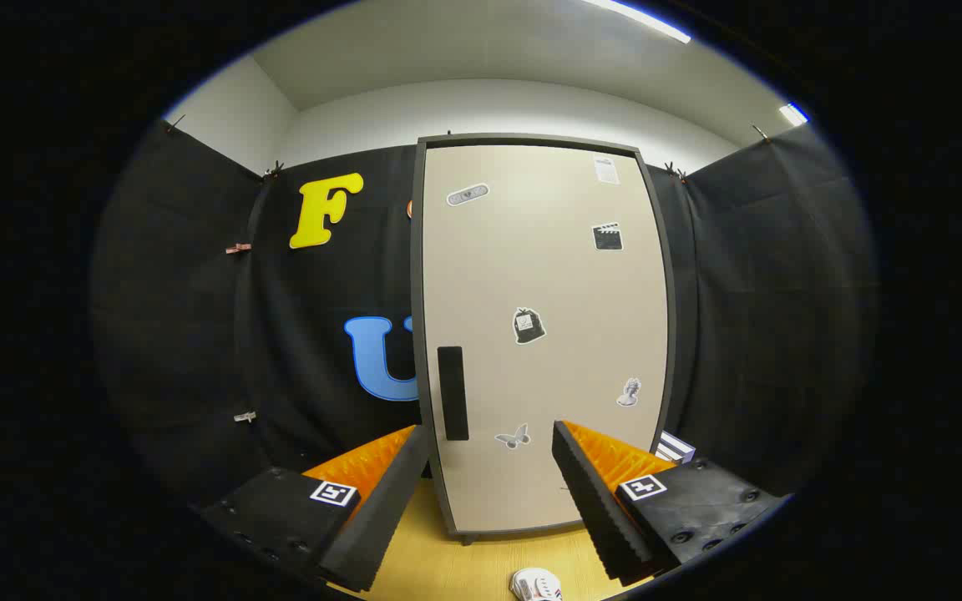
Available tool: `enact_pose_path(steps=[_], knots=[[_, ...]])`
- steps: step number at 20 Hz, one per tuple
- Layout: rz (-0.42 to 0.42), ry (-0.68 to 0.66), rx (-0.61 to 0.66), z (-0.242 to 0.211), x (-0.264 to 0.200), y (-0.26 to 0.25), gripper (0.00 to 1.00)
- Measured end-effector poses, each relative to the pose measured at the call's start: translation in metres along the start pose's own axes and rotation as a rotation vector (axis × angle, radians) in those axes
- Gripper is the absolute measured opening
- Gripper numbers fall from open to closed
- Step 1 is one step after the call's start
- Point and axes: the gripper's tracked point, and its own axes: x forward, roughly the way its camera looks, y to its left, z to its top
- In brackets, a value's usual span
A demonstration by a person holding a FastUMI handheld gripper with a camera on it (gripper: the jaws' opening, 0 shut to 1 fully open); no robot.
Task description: Open the shoe cabinet door, grab the shoes and put them into the shoe cabinet, then close the shoe cabinet door.
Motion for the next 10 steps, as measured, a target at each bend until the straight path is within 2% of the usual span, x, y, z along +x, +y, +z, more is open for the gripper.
enact_pose_path(steps=[10], knots=[[-0.009,0.004,-0.002,-0.001,0.017,-0.005,0.98]])
